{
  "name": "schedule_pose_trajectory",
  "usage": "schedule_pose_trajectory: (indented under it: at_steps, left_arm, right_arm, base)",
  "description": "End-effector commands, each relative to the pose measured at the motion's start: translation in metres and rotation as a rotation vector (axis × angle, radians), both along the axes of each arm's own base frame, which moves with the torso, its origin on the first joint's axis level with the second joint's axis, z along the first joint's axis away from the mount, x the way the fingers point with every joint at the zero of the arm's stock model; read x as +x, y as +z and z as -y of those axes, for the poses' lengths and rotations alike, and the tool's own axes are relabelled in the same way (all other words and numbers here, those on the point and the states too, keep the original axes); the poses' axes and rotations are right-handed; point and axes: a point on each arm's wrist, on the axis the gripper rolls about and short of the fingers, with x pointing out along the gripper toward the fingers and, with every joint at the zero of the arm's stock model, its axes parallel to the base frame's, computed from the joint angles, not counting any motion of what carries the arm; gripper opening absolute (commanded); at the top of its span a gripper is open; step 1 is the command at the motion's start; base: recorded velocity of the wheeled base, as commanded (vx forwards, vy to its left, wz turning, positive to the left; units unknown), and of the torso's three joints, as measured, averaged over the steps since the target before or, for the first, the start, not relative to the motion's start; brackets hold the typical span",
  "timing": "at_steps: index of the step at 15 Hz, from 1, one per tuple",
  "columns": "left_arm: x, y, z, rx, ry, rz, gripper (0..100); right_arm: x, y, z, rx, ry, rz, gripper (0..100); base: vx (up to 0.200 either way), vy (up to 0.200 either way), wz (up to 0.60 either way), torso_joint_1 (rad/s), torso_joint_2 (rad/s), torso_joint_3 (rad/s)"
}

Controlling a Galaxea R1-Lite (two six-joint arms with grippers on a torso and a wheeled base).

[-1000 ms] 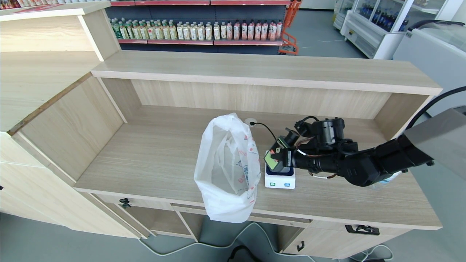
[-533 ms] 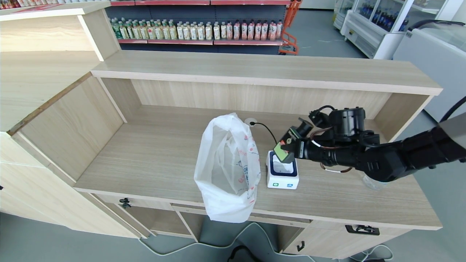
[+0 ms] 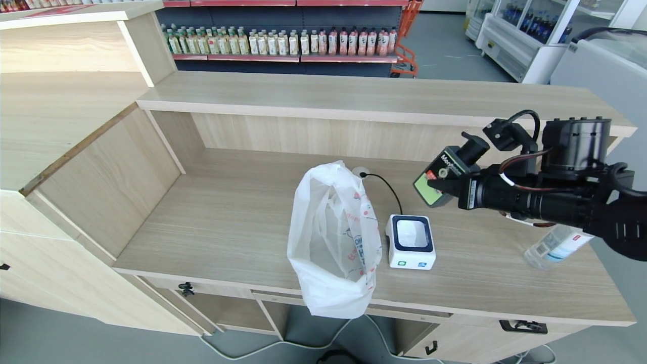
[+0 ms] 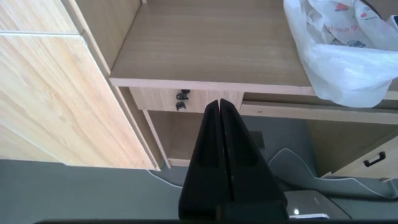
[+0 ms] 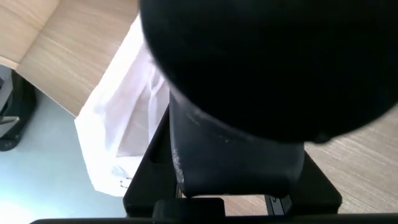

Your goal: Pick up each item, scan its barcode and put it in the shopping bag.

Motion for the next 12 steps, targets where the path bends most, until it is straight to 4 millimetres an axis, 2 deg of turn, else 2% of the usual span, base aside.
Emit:
schedule_pose_trajectory:
  at_steps: [1,4,8,10,11,12]
  left_arm:
    - [0.0,0.0,0.0,-0.002,0.0,0.001,0]
    - [0.0,0.0,0.0,-0.009,0.0,-0.001,0]
    - [0.0,0.0,0.0,-0.009,0.0,-0.001,0]
    - [0.0,0.0,0.0,-0.009,0.0,-0.001,0]
    - [0.0,0.0,0.0,-0.009,0.0,-0.001,0]
    - [0.0,0.0,0.0,-0.009,0.0,-0.001,0]
  right_arm:
    - [-0.013,0.012,-0.002,0.006,0.015,0.037,0]
    - [-0.015,0.007,-0.006,-0.02,0.032,0.033,0]
    - [-0.008,-0.025,-0.032,-0.078,0.041,-0.048,0]
    - [0.005,-0.049,-0.056,-0.103,0.056,-0.072,0]
    - [0.007,-0.055,-0.062,-0.108,0.071,-0.077,0]
    - [0.01,-0.071,-0.073,-0.117,0.096,-0.091,0]
  base:
    - [0.0,0.2,0.0,-0.012,0.0,0.002]
    - [0.0,0.0,0.0,0.0,0.0,0.0]
    - [0.0,0.0,0.0,0.0,0.0,0.0]
    - [0.0,0.0,0.0,0.0,0.0,0.0]
    - [0.0,0.0,0.0,0.0,0.0,0.0]
    - [0.0,0.0,0.0,0.0,0.0,0.0]
